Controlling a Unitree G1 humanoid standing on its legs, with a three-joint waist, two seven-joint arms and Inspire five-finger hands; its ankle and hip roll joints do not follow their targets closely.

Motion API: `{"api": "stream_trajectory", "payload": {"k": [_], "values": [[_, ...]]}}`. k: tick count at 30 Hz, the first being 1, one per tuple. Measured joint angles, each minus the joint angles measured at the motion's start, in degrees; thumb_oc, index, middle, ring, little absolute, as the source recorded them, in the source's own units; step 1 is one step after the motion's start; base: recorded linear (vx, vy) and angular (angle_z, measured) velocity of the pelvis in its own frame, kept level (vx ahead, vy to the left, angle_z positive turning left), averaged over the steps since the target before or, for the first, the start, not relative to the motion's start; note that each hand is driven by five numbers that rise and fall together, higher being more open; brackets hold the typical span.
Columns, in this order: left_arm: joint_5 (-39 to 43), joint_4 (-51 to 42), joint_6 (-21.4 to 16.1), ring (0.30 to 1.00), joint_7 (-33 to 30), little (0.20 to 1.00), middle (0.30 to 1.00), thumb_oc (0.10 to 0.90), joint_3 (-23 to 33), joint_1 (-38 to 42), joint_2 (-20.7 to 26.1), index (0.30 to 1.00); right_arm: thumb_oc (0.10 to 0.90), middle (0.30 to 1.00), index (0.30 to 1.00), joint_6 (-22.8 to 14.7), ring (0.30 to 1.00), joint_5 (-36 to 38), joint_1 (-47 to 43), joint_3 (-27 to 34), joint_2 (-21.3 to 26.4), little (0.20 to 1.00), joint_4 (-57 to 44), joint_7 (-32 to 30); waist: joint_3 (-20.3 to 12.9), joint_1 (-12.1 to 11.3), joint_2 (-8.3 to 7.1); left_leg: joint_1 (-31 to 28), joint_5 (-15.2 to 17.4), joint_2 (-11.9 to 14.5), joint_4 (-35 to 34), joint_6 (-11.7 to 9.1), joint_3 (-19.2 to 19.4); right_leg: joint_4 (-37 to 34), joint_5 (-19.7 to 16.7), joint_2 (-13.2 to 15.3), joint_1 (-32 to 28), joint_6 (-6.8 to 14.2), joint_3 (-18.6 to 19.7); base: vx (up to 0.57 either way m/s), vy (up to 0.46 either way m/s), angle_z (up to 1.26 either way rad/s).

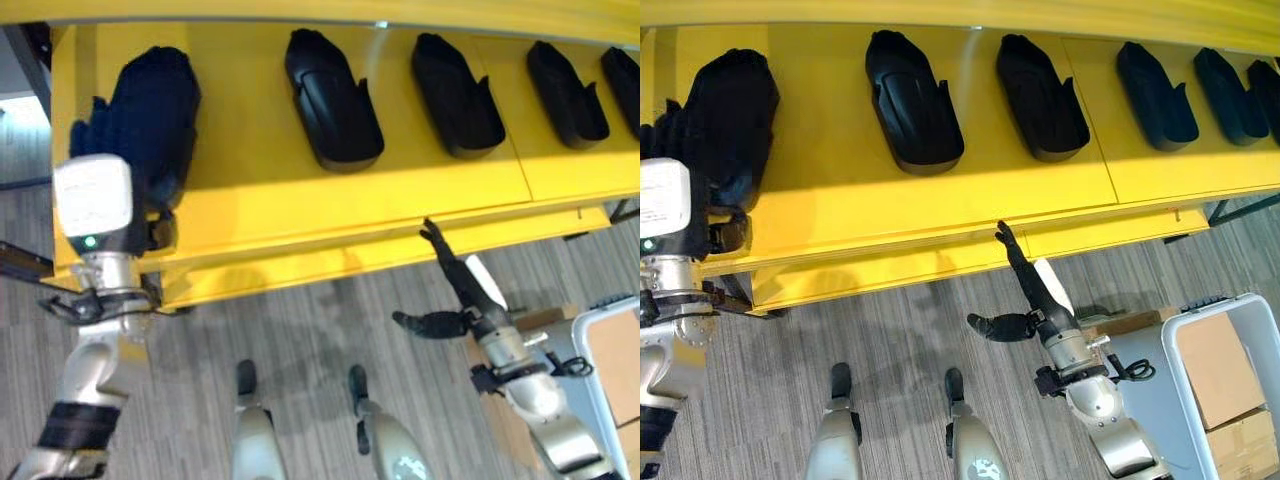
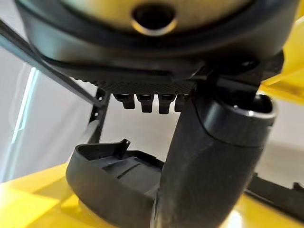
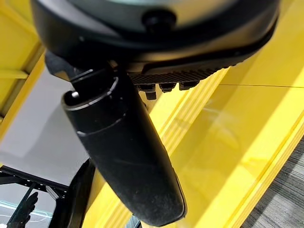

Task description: Move parts from the plastic box to the shelf.

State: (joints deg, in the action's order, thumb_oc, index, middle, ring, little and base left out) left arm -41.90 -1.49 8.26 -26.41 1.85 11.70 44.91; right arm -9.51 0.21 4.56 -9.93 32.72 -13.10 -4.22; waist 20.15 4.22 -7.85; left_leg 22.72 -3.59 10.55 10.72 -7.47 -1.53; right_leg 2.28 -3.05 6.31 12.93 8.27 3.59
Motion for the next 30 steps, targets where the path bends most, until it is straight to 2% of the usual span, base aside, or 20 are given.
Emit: {"api": "stream_trajectory", "payload": {"k": [8,11,12,16,23,25,30], "values": [[1.22,-6.89,-6.16,1.0,0.96,1.0,1.0,0.9,-0.02,-1.52,0.0,1.0,0.9,1.0,1.0,-0.02,1.0,0.0,0.55,0.03,0.03,1.0,0.02,-0.2,-0.05,0.13,1.48,-0.96,0.19,-0.12,-0.11,0.28,-0.03,0.18,0.23,0.1,-0.91,0.02,-0.02,0.0,0.0,0.0],[8.52,-13.57,-7.45,1.0,1.84,1.0,1.0,0.9,0.94,-5.98,-1.39,1.0,0.9,1.0,1.0,-0.11,1.0,0.01,1.36,0.64,-0.1,1.0,-0.03,-0.65,-0.09,-0.06,1.91,-2.12,0.15,-0.5,-0.29,0.21,-0.1,-0.09,0.46,0.47,-2.23,0.21,-0.26,0.0,-0.004,0.04],[10.55,-15.85,-9.34,1.0,1.98,1.0,1.0,0.9,0.99,-7.69,-1.91,1.0,0.9,1.0,1.0,-0.1,1.0,0.02,1.95,1.79,-0.08,1.0,-0.03,-1.21,-0.12,-0.3,2.51,-2.5,0.2,-0.71,-0.39,0.3,-0.2,0.0,0.65,0.69,-2.66,0.21,-0.51,0.01,-0.012,0.1],[15.0,-16.73,-10.48,1.0,2.09,1.0,1.0,0.9,1.8,-8.59,-2.34,1.0,0.9,1.0,1.0,-0.15,1.0,0.02,1.71,2.02,-0.04,1.0,-0.09,-1.47,-0.34,-1.18,3.25,-3.33,0.49,-0.75,-0.98,0.75,-0.33,-0.06,0.78,0.72,-3.42,0.19,-0.84,0.01,-0.008,0.04],[28.37,-17.11,-12.42,1.0,2.31,1.0,1.0,0.9,3.28,-13.03,-5.58,1.0,0.9,1.0,1.0,-0.16,1.0,1.15,2.0,2.19,0.01,1.0,-0.09,-1.68,-0.72,-1.38,3.83,-6.06,0.5,-1.07,-1.96,0.81,-0.66,-0.78,1.07,1.07,-6.55,0.07,-1.63,0.04,0.002,0.07],[33.88,-15.81,-13.0,1.0,3.58,1.0,1.0,0.9,2.95,-13.2,-7.94,1.0,0.9,1.0,1.0,-0.1,1.0,2.8,1.99,2.15,-0.02,1.0,0.01,-1.61,-1.01,-1.32,4.35,-7.05,0.41,-1.55,-2.44,0.88,-1.65,-1.58,1.06,1.41,-8.31,0.08,-2.57,0.06,0.022,0.21],[37.78,-12.86,-13.47,1.0,4.6,1.0,1.0,0.9,2.62,-15.14,-10.33,1.0,0.9,1.0,1.0,-0.12,1.0,3.37,2.01,2.1,-0.05,1.0,0.0,-1.55,-3.64,-1.35,4.6,-8.01,0.38,-1.88,-3.3,0.91,-1.7,-2.67,1.07,1.77,-9.64,0.06,-2.89,0.06,0.026,0.06]]}}
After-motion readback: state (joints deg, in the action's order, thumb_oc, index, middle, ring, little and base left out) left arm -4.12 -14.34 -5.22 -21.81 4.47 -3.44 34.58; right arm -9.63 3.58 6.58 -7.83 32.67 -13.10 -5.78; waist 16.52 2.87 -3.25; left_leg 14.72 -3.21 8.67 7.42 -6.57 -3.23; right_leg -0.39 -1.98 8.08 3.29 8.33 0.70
